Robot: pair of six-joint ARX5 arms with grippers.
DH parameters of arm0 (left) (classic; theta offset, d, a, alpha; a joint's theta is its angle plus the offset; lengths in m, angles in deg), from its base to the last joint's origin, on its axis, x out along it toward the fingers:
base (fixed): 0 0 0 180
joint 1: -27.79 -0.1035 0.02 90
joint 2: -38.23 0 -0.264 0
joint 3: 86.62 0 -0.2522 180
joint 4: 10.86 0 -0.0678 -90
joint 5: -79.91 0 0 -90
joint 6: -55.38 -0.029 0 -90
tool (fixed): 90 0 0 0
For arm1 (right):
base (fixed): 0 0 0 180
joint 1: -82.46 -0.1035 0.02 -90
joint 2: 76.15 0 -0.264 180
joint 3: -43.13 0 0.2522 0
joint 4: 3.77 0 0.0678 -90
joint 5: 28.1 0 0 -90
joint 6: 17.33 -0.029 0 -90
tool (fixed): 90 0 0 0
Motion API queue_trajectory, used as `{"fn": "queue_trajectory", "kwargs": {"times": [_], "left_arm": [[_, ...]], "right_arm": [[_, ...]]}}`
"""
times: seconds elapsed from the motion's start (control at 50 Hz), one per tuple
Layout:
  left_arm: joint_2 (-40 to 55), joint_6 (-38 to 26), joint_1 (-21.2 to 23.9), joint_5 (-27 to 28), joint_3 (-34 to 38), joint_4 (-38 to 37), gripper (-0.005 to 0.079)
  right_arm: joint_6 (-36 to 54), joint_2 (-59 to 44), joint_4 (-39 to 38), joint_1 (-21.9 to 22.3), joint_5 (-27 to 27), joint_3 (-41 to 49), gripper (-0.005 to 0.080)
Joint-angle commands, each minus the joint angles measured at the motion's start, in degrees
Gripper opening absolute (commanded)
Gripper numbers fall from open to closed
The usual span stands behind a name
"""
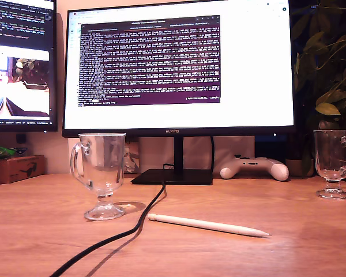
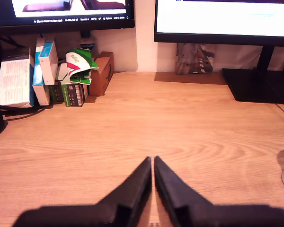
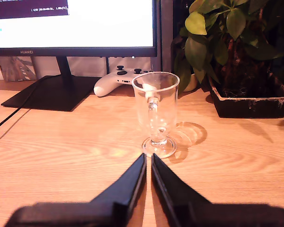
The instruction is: Pick the small glass cups in front of you with each of your hands, and place them behind the white pen
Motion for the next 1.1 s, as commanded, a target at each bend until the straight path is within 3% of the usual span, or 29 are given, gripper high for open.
{"fn": "queue_trajectory", "kwargs": {"times": [0.0,0.5,0.6,0.7,0.72,0.76,0.78,0.8,0.9,1.08], "left_arm": [[-0.5,0.2,-0.1,0.0,1.5,-1.0,-0.0019],[-0.5,0.4,-0.1,0.1,1.5,-1.0,-0.0019],[-0.5,2.9,-0.1,1.7,1.5,-0.9,-0.0019],[-0.5,9.3,-0.1,5.9,1.5,-0.7,-0.0019],[-0.5,11.8,-0.1,6.7,1.5,-0.7,-0.0019],[-0.5,11.8,-0.1,8.7,1.5,-0.3,-0.0019],[-0.5,16.8,-0.1,9.6,1.5,0.2,-0.0019],[-0.5,17.2,-0.1,10.0,1.5,0.7,-0.0019],[-0.5,22.2,0.0,17.5,1.4,4.2,-0.0019],[-0.2,27.8,0.1,28.6,-0.1,6.3,-0.0019]], "right_arm": [[-0.1,0.3,-0.5,0.2,0.0,0.6,-0.0010],[-0.3,0.3,-0.5,0.2,0.0,0.6,-0.0010],[-6.1,0.3,-0.6,0.0,-1.6,0.6,-0.0011],[-13.6,0.3,-1.0,0.0,-4.5,0.6,-0.0011],[-18.9,0.3,-1.4,0.0,-5.1,0.6,-0.0011],[-22.6,0.3,-2.5,0.0,-6.9,0.6,-0.0011],[-24.7,0.3,-3.1,0.0,-7.8,0.6,-0.0011],[-25.9,0.3,-3.6,0.0,-8.8,0.6,-0.0010],[-31.5,0.3,-5.4,0.0,-12.7,0.1,-0.0011],[-32.7,-0.8,3.2,-0.4,-12.0,-6.9,-0.0011]]}}
